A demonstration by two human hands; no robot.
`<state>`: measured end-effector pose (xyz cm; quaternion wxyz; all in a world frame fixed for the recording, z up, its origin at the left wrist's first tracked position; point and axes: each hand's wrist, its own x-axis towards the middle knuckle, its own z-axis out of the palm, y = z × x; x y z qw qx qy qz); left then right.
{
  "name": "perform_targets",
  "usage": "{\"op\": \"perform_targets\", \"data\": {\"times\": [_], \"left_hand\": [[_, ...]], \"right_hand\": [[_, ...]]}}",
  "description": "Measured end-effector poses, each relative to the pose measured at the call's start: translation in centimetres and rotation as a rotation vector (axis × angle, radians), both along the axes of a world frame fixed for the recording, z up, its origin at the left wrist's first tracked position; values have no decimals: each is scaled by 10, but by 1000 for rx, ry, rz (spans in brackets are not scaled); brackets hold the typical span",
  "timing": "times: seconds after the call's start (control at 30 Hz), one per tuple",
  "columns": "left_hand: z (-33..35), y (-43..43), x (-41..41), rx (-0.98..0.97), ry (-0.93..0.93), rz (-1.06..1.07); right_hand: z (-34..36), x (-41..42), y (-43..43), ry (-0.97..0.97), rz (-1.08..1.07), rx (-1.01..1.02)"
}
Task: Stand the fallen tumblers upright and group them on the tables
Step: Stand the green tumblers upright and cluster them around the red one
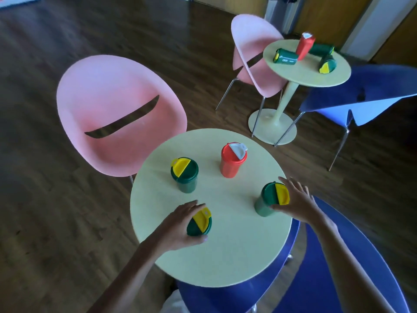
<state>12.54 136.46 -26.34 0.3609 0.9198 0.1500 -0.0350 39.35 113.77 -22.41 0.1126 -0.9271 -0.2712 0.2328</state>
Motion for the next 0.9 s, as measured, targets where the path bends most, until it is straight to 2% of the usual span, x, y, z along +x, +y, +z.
{"op": "perform_targets", "data": {"times": [0.13, 0.27, 0.4, 0.57, 0.9], "left_hand": [[-2, -7, -5, 53, 65, 21], [-3, -13, -5, 45, 89, 117], [-6, -25, -1, 24, 7, 288], [0, -28, 16, 20, -56, 435], [0, -33, 40, 35, -45, 548]], "right_hand": [[-16, 8, -5, 211, 12, 125], [-20, 10, -8, 169, 32, 200], [-20, 6, -9, 127, 37, 227], [-18, -11, 7, 167, 29, 295], [-24, -55, 64, 105, 227, 193]]}}
